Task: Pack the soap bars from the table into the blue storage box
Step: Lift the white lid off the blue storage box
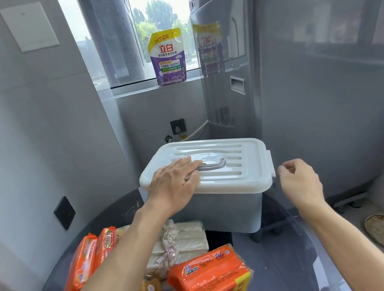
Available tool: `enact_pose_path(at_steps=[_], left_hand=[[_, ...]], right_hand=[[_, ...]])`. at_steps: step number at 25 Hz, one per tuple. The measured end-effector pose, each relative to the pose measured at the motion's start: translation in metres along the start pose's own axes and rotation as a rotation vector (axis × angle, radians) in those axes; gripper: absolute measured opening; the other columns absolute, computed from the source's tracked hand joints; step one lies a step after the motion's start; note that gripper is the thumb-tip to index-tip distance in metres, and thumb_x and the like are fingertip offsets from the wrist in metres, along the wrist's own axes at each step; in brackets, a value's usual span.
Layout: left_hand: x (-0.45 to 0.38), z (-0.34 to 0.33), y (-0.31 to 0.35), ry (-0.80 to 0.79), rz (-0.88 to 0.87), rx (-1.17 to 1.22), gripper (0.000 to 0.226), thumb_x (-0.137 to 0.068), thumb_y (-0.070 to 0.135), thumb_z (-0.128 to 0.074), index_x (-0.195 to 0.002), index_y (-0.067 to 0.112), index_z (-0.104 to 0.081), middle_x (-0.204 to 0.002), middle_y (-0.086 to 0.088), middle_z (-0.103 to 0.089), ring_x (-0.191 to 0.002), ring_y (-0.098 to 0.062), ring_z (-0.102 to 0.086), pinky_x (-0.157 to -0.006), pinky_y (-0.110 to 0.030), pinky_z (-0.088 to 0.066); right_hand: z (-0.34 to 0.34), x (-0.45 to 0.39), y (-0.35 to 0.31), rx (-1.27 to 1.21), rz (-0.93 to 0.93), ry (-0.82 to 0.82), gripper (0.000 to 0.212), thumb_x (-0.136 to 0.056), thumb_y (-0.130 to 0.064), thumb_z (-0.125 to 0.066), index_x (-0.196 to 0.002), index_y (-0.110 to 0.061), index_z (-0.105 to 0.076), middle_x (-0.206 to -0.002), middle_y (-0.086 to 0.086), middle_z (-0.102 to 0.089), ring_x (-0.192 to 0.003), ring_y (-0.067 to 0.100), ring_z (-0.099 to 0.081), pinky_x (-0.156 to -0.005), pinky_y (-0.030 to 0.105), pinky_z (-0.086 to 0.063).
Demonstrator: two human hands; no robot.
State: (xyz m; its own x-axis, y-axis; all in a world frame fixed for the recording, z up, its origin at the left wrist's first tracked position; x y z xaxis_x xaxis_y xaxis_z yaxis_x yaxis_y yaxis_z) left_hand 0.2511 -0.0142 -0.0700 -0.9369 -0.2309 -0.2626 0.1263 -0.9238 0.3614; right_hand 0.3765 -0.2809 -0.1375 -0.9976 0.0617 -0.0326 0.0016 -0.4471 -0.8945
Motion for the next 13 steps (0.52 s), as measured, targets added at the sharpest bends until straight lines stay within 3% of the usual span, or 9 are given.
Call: enact_pose_path(at_steps=[2, 4, 6, 7, 10, 13], left_hand=[[0.007, 0.013, -0.012, 0.128, 0.083, 0.017, 0.049, -0.093, 0.048, -0.041, -0.138, 0.034, -0.052, -0.155, 0.003, -0.041, -0.144, -0.014, -0.030, -0.119, -0.048, -0.015], [0.031, 0.028, -0.050, 0.326, 0.346, 0.049, 0.060, -0.089, 0.053, -0.052, -0.142, 0.026, -0.047, -0.151, -0.003, -0.044, -0.139, -0.023, -0.036, -0.114, -0.047, -0.024], [0.058, 0.021, -0.083, 0.385, 0.583, 0.332, 0.077, -0.083, 0.061, -0.058, -0.147, 0.021, -0.037, -0.138, 0.000, -0.052, -0.125, -0.026, -0.046, -0.095, -0.037, -0.037], [0.064, 0.013, -0.088, 0.369, 0.607, 0.476, 0.078, -0.084, 0.060, -0.060, -0.147, 0.021, -0.036, -0.126, 0.008, -0.055, -0.113, -0.021, -0.051, -0.085, -0.032, -0.038], [0.061, 0.009, -0.093, 0.405, 0.613, 0.717, 0.052, -0.083, 0.049, -0.066, -0.126, 0.025, -0.047, -0.098, 0.022, -0.053, -0.085, -0.008, -0.052, -0.066, -0.028, -0.037], [0.065, 0.005, -0.103, 0.438, 0.724, 1.027, 0.042, -0.077, 0.036, -0.069, -0.113, 0.023, -0.053, -0.106, 0.003, -0.060, -0.090, -0.014, -0.056, -0.066, -0.031, -0.041]], right_hand=[[0.003, 0.001, -0.023, -0.123, 0.066, -0.032, 0.029, -0.090, -0.042, -0.050, -0.095, -0.017, -0.064, -0.094, -0.003, -0.067, -0.083, 0.023, -0.060, -0.077, 0.040, -0.047], [-0.013, 0.009, -0.037, -0.036, 0.106, -0.175, 0.033, -0.087, -0.048, -0.053, -0.091, -0.017, -0.063, -0.091, -0.002, -0.067, -0.076, 0.021, -0.062, -0.072, 0.039, -0.047], [-0.029, 0.021, -0.040, 0.026, 0.120, -0.249, 0.037, -0.087, -0.049, -0.055, -0.101, -0.014, -0.061, -0.098, 0.000, -0.065, -0.088, 0.025, -0.062, -0.072, 0.039, -0.046], [-0.032, 0.024, -0.040, 0.036, 0.130, -0.238, 0.040, -0.087, -0.049, -0.056, -0.106, -0.013, -0.058, -0.101, 0.000, -0.063, -0.093, 0.026, -0.061, -0.074, 0.039, -0.045], [-0.033, 0.029, -0.049, -0.056, 0.138, -0.212, 0.037, -0.089, -0.045, -0.060, -0.108, -0.014, -0.059, -0.102, -0.002, -0.063, -0.090, 0.020, -0.061, -0.069, 0.034, -0.046], [-0.044, 0.035, -0.051, -0.237, 0.099, -0.295, 0.025, -0.089, -0.032, -0.065, -0.108, -0.015, -0.064, -0.096, -0.007, -0.067, -0.078, 0.008, -0.062, -0.058, 0.024, -0.043]])
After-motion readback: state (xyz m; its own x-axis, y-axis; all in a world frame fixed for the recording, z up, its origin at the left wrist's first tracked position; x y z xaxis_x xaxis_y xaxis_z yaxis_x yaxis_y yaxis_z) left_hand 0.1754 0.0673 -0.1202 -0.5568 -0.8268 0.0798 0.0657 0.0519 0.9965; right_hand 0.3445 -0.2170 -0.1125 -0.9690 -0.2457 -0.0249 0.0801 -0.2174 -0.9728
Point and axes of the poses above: each hand's wrist, its own x-axis away from the middle knuckle, its own z-axis out of the back of the hand, y = z × x, the point moved 10 cm from there along -x, towards the middle knuckle
